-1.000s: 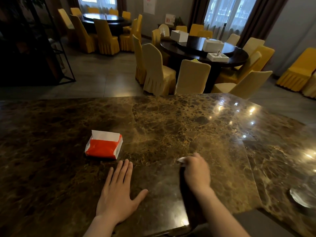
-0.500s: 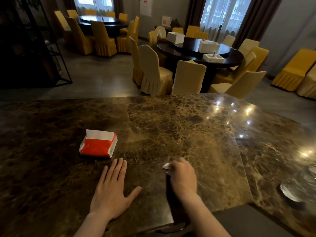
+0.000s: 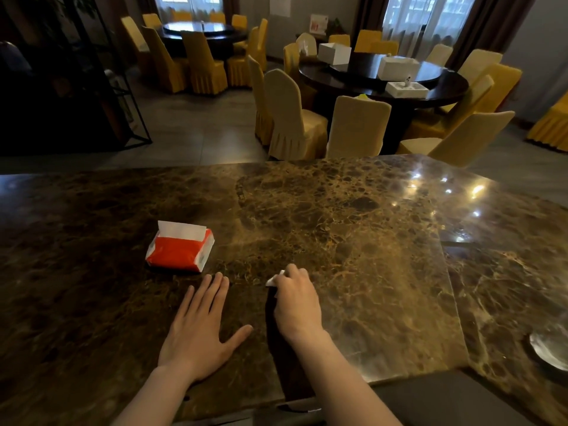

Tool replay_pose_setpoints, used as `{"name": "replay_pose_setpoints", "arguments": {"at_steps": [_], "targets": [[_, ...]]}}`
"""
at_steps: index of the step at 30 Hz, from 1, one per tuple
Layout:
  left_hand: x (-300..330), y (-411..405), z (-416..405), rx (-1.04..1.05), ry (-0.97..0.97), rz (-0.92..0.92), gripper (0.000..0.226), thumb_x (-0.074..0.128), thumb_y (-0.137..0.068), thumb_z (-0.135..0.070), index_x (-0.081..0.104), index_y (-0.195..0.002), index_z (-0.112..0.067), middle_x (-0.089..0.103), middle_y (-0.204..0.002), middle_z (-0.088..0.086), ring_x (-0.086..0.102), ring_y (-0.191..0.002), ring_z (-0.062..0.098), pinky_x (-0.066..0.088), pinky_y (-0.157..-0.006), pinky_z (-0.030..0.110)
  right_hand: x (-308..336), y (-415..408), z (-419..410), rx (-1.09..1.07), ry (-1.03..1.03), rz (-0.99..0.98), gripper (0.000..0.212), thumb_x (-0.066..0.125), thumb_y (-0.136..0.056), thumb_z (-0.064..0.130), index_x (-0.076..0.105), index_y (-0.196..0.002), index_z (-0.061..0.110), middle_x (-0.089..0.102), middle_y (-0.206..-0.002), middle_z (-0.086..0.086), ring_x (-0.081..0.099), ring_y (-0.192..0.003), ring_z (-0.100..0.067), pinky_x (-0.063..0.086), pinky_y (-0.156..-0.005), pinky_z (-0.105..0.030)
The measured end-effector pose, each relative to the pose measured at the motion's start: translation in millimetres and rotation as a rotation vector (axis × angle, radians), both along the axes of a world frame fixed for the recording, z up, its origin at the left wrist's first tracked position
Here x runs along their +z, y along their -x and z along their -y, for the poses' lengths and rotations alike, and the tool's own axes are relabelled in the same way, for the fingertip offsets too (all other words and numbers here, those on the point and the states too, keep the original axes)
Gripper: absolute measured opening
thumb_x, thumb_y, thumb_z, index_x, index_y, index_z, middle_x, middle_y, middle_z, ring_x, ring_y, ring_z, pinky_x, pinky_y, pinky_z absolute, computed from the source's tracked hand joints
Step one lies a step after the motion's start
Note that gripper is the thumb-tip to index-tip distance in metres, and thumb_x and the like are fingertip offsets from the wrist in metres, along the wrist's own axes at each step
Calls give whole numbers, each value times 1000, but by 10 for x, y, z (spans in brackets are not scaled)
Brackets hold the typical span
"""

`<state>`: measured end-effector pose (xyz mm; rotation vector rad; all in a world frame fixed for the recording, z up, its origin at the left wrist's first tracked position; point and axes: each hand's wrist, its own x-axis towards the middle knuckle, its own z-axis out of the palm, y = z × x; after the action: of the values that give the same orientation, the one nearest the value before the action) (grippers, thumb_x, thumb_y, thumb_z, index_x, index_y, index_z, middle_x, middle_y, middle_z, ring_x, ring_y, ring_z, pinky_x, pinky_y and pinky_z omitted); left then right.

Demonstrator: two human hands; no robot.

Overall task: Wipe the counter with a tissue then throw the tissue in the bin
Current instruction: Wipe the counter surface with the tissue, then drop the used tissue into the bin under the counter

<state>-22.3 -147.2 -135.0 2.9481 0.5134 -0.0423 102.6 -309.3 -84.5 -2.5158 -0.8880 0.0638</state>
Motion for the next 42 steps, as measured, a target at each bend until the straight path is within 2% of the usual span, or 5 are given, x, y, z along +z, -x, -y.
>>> {"name": "replay_pose_setpoints", "arguments": {"at_steps": [10,18,26,36,42], "targets": [[-1,9,7,-7,-2,6,110,0,-79,-94,-12,-162,-22,-16,-172,-3,-24,-154,11,-5,-129,44,38,266,105,69,-122,-176,32,67,-82,-1,79,-102,21,68,-102,4,64,-96,-17,56,-80,-33],[113,-12,-12,-46,44,-9,105,25,-90,-84,-8,-162,-16,-11,-173,3,-19,-156,18,-6,-129,47,243,629,276,-93,-257,-102,23,74,-88,11,78,-99,31,69,-96,16,56,-95,-6,50,-79,-24],[248,282,-74,13,61,136,97,38,-93,-79,3,-163,-21,4,-174,4,-5,-158,22,0,-129,50,452,1399,480,42,-393,-320,25,78,-84,8,79,-95,31,73,-91,14,68,-85,-6,53,-70,-18],[78,785,-386,49,57,116,97,32,-87,-87,7,-163,-32,6,-174,2,-2,-158,25,1,-129,52,-521,2362,432,172,64,-403,18,66,-85,13,71,-93,28,68,-93,13,63,-85,-6,56,-74,-30],[22,832,-339,37,37,89,94,23,-89,-87,8,-163,-32,4,-174,2,-7,-158,25,-2,-128,54,-883,2554,525,82,158,-352,14,65,-85,19,68,-93,31,72,-93,11,66,-84,-12,45,-61,-24]]}}
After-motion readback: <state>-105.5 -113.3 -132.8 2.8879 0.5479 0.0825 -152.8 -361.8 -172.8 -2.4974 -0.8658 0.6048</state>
